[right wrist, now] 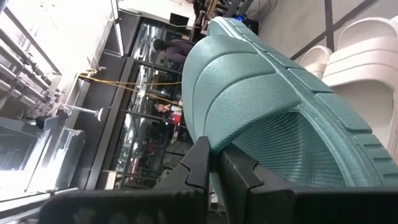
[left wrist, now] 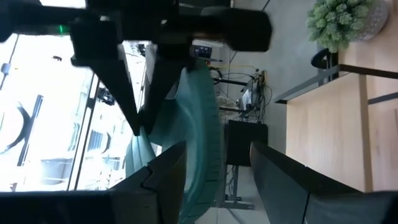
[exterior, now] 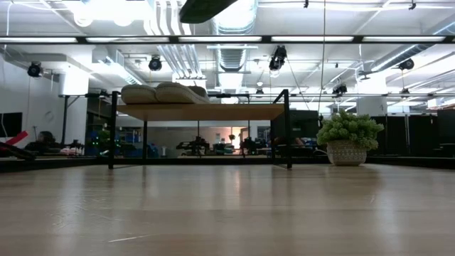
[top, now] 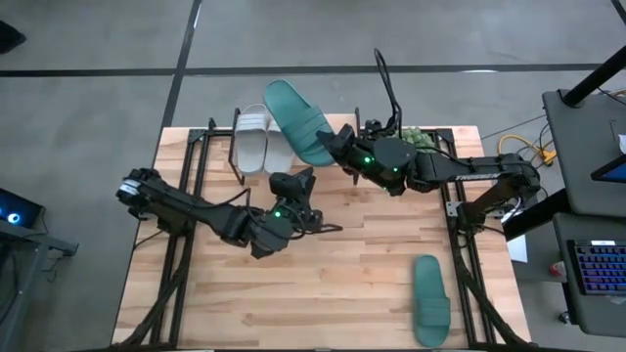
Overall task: Pick and place slides into the shelf
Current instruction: Put the left green slipper on the shelf
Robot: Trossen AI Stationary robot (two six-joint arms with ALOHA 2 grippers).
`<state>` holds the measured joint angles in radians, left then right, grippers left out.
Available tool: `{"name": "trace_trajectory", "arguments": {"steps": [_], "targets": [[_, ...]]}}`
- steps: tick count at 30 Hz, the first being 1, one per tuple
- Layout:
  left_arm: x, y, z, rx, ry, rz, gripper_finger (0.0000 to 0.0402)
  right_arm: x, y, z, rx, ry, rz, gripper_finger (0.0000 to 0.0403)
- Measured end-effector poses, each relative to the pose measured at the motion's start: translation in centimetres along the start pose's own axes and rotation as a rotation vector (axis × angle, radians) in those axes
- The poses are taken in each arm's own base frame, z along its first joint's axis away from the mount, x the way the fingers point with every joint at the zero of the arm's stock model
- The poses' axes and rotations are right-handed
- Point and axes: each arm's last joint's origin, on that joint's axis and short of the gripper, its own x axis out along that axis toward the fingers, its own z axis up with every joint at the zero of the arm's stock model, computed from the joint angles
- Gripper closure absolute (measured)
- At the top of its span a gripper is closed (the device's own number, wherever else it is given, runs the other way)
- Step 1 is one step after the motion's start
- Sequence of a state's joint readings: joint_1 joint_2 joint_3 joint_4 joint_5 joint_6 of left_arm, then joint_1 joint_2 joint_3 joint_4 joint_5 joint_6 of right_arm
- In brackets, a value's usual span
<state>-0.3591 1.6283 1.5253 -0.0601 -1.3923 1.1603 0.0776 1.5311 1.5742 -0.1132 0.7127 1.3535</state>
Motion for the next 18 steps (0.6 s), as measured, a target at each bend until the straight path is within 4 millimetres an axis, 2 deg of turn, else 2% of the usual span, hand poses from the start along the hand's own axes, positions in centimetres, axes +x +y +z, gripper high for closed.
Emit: {"name": "trace_trajectory", "arguments": {"steps": [6, 18], "targets": [[0.20, 1.00, -0.53, -0.028, 0.003, 0.005, 0.0239, -0.01, 0.02, -0.02, 0.012, 0.005, 0.002, 0.0387], [0.48, 1.11, -0.53, -0.035, -0.034, -0.010, 0.0239, -0.01, 0.31, 0.02, 0.022, 0.007, 0.028, 0.0387]]}}
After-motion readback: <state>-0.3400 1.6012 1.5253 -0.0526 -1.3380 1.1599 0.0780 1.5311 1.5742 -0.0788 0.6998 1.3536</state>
